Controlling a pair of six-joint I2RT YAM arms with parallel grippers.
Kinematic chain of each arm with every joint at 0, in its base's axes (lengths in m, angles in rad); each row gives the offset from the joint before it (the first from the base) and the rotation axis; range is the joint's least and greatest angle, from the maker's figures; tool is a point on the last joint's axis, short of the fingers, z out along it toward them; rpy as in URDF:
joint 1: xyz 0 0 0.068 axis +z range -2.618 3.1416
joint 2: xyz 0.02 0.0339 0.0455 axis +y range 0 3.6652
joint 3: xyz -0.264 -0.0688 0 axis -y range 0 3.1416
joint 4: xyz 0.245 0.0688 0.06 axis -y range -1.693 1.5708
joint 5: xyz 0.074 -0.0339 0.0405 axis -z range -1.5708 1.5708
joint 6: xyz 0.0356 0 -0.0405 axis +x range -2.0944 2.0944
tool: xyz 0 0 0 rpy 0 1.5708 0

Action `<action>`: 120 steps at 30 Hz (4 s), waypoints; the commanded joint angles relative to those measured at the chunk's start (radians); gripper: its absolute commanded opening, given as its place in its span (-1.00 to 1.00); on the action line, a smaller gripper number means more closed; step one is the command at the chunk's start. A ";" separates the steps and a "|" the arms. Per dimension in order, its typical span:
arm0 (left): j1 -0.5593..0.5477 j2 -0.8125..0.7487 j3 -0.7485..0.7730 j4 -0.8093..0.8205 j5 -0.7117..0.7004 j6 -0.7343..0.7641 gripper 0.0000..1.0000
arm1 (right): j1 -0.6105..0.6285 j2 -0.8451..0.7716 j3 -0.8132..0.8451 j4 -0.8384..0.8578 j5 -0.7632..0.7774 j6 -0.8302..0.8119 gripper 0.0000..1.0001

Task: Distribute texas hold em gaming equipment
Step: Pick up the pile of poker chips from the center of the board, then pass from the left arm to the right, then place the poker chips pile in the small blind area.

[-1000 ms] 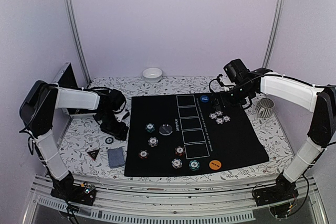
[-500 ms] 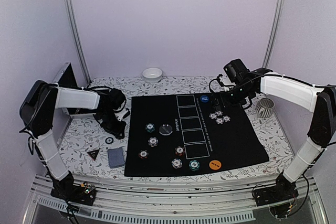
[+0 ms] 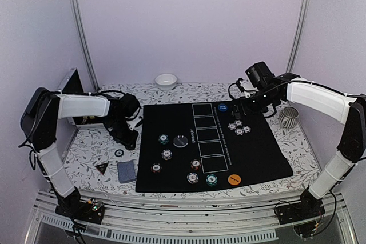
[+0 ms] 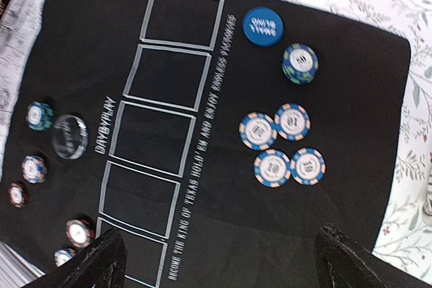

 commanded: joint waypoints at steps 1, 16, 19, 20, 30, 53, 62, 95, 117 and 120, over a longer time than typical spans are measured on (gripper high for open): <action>-0.120 -0.065 0.089 -0.087 -0.050 0.046 -1.00 | -0.010 -0.072 0.005 0.077 -0.132 0.042 0.98; -0.364 -0.153 0.284 -0.190 0.028 0.141 -1.00 | 0.158 0.182 -0.108 0.783 -0.871 0.507 0.03; -0.385 -0.166 0.291 -0.190 0.032 0.140 -1.00 | 0.218 0.292 -0.022 0.810 -0.920 0.531 0.01; -0.387 -0.168 0.295 -0.188 0.033 0.139 -1.00 | 0.231 0.318 -0.002 0.832 -0.940 0.542 0.01; -0.396 -0.164 0.309 -0.174 0.025 0.134 -1.00 | 0.292 0.505 0.116 1.061 -1.073 0.731 0.02; -0.395 -0.174 0.300 -0.149 -0.040 0.140 -1.00 | 0.304 0.566 0.148 1.059 -1.102 0.761 -0.94; -0.396 -0.333 0.133 0.083 -0.047 0.216 0.61 | 0.231 0.427 0.019 1.013 -1.079 0.706 -0.95; -0.405 -0.336 -0.589 1.747 0.211 0.549 0.05 | 0.232 0.225 -0.022 0.856 -1.085 0.622 -0.95; -0.405 -0.325 -0.552 1.655 0.179 0.566 -0.90 | 0.234 0.223 -0.017 0.847 -1.079 0.618 -0.94; -0.404 -0.338 -0.535 1.593 0.170 0.560 -1.00 | 0.229 0.222 0.004 0.758 -1.028 0.582 -0.53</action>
